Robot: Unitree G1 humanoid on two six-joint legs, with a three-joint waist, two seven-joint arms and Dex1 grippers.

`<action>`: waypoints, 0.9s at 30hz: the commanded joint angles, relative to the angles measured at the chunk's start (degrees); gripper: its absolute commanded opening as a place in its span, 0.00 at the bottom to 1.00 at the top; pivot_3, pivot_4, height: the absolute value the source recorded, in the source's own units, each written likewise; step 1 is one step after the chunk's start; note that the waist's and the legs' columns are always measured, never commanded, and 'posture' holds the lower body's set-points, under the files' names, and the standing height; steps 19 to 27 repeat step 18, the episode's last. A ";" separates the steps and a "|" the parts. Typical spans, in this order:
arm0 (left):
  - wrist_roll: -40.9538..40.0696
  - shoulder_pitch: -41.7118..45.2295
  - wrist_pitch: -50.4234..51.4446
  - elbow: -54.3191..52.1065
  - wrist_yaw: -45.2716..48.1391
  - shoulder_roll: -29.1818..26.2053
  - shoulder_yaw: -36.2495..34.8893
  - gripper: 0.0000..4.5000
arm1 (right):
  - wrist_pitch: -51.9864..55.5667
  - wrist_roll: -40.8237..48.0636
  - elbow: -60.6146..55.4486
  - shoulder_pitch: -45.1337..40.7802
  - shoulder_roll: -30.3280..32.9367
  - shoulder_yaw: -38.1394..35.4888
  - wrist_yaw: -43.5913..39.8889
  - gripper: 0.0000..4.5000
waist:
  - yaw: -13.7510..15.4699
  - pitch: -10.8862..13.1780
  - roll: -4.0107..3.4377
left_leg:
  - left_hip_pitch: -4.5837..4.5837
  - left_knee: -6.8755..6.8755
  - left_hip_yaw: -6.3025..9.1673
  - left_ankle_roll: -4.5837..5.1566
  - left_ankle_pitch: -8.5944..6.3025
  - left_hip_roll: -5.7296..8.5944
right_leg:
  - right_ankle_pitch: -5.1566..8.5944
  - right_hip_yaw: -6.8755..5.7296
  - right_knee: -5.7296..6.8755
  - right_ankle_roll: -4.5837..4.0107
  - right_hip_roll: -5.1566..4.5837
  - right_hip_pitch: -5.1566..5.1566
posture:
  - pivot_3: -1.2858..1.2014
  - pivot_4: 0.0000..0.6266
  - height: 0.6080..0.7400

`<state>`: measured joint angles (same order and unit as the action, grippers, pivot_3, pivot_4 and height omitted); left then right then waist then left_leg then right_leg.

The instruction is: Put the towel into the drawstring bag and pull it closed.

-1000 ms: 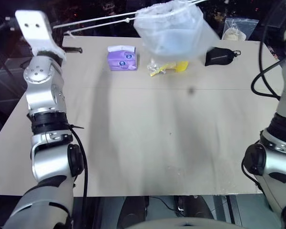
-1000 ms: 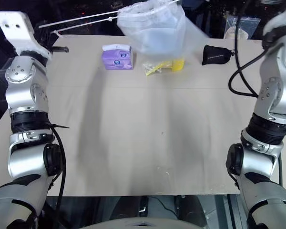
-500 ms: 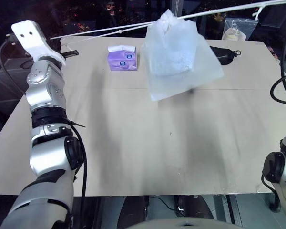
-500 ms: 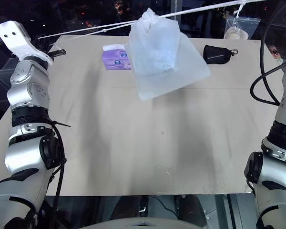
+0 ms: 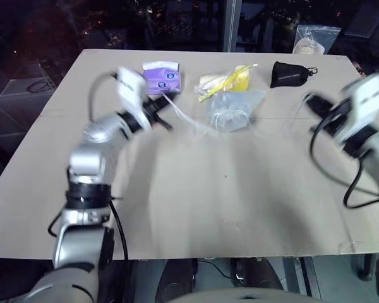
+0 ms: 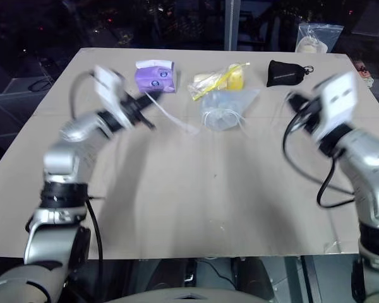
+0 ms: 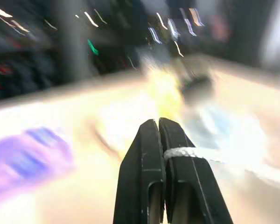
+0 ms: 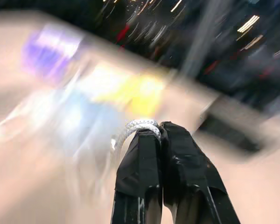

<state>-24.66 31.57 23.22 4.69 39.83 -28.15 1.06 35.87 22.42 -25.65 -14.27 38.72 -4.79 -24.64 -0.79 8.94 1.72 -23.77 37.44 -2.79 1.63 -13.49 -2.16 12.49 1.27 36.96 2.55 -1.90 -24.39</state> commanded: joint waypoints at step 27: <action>-12.01 -26.01 7.45 -23.87 8.24 -10.84 -15.58 0.99 | -8.20 5.53 -16.40 31.03 -2.42 -21.10 -8.94 1.00 | 0.56 -0.04 -0.04 | 0.25 0.19 0.21 0.01 0.00 -0.15 | 0.28 0.02 -0.08 -0.02 -0.09 0.30 | 0.52 0.24 1.00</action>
